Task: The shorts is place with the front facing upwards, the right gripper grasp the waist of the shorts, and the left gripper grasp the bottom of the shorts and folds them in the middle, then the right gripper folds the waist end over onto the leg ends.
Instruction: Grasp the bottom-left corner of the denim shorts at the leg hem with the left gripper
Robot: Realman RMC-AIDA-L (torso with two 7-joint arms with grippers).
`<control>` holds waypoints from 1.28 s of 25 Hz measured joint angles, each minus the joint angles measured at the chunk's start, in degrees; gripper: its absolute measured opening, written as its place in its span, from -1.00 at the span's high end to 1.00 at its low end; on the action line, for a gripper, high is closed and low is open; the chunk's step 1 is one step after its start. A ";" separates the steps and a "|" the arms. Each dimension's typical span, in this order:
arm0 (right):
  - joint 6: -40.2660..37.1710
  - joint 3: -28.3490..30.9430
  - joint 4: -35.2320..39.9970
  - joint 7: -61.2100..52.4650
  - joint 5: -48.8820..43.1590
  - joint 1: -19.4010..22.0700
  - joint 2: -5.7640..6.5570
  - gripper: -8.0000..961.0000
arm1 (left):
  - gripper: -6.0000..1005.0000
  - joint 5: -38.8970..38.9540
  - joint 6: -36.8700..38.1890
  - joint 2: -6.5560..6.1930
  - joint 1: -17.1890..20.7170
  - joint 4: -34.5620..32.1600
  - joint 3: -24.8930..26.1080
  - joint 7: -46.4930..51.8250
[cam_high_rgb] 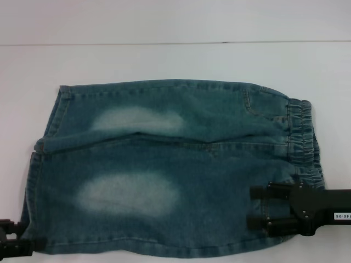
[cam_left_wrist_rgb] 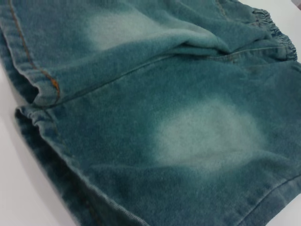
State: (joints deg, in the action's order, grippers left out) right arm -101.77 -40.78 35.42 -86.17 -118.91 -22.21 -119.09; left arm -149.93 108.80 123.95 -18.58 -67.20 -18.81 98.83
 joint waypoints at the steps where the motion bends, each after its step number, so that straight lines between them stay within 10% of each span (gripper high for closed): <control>1: 0.00 0.02 0.00 -0.02 0.00 0.02 0.02 -0.81 | -0.37 0.09 0.10 0.01 -0.07 0.01 -0.03 0.02; 7: -0.01 0.06 0.00 -0.05 0.00 0.07 0.06 -0.80 | -0.15 -0.85 -0.02 -1.79 -1.08 4.76 -1.64 0.31; 21: -0.05 0.09 0.00 -0.05 0.00 0.16 0.09 -0.78 | 0.47 -0.45 -1.13 -0.81 -1.16 3.19 -2.01 -0.27; 24: -0.04 0.09 0.00 -0.05 0.00 0.16 0.09 -0.78 | 0.89 -0.65 -1.55 -0.65 -1.55 3.03 -2.30 -0.17; 32: -1.56 2.99 0.06 -0.19 0.33 0.23 0.40 -0.77 | 0.90 -0.31 -2.86 0.14 -1.65 0.96 -3.78 -0.36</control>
State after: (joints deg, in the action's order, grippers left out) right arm -103.33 -37.80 35.48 -86.37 -118.58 -21.98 -118.69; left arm -150.24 105.94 124.09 -20.23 -66.24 -22.59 98.47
